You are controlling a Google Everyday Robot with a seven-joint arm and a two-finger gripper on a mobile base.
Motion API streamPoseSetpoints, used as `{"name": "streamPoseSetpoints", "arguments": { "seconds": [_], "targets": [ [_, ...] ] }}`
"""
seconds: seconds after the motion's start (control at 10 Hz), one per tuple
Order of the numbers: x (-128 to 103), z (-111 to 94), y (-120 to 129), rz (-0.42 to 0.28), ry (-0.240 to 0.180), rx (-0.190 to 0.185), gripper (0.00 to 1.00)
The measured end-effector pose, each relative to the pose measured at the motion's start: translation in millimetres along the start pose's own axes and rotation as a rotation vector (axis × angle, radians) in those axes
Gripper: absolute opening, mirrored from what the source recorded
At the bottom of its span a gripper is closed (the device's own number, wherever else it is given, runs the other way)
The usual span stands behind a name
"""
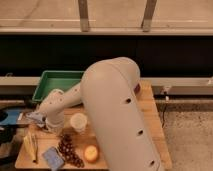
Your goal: Place fork in tray
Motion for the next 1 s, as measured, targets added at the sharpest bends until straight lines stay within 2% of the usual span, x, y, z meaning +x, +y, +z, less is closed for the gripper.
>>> {"name": "streamPoseSetpoints", "arguments": {
  "seconds": [1.0],
  "targets": [
    [5.0,-3.9,3.9,-0.002,0.013,0.005,0.00]
  ]
}}
